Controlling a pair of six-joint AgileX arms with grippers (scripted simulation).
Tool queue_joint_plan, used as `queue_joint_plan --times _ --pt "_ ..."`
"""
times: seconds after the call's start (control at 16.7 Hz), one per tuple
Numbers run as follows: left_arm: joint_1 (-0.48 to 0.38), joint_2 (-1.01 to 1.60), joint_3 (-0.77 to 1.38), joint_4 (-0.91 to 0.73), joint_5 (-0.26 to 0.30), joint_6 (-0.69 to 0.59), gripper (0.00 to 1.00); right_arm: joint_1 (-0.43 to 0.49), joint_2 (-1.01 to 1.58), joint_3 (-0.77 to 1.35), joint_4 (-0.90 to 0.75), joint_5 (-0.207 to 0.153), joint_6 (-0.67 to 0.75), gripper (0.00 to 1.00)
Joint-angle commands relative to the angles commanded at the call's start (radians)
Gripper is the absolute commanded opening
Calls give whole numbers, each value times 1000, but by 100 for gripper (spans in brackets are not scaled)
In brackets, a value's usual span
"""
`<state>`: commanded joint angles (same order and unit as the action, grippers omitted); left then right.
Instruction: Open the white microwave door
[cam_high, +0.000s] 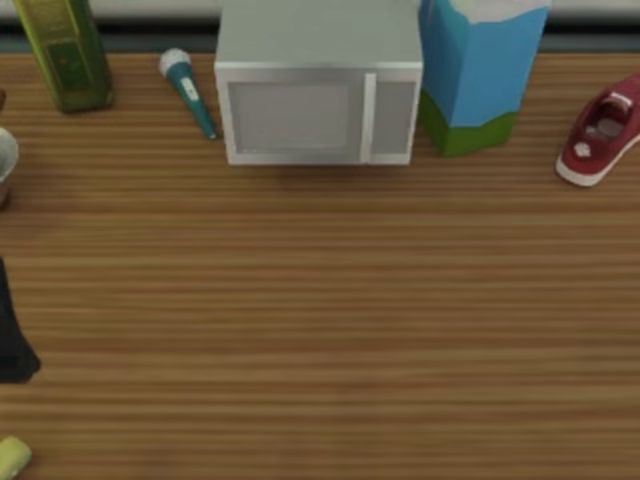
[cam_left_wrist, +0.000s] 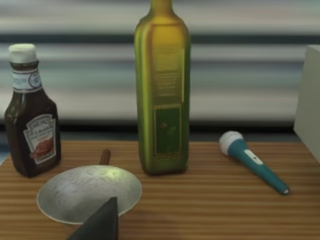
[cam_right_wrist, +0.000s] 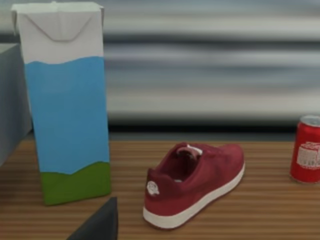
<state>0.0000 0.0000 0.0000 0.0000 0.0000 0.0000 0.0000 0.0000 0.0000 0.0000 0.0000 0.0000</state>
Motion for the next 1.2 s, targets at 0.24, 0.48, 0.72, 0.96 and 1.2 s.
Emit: queue_joint_plan --times 0.24,0.48,0.72,0.96,1.2 --pt "-15 31 30 -15 -8 -9 100 0 0 0 0 0 0 100" --pt "-95 219 207 -94 -57 -68 100 0 0 0 0 0 0 100" --pt "-220 567 513 -207 -133 -172 100 0 0 0 0 0 0 100" --pt "-365 1012 889 -323 -218 -302 100 0 0 0 0 0 0 100" --pt "-507 1466 1269 -435 -303 -432 100 0 0 0 0 0 0 100"
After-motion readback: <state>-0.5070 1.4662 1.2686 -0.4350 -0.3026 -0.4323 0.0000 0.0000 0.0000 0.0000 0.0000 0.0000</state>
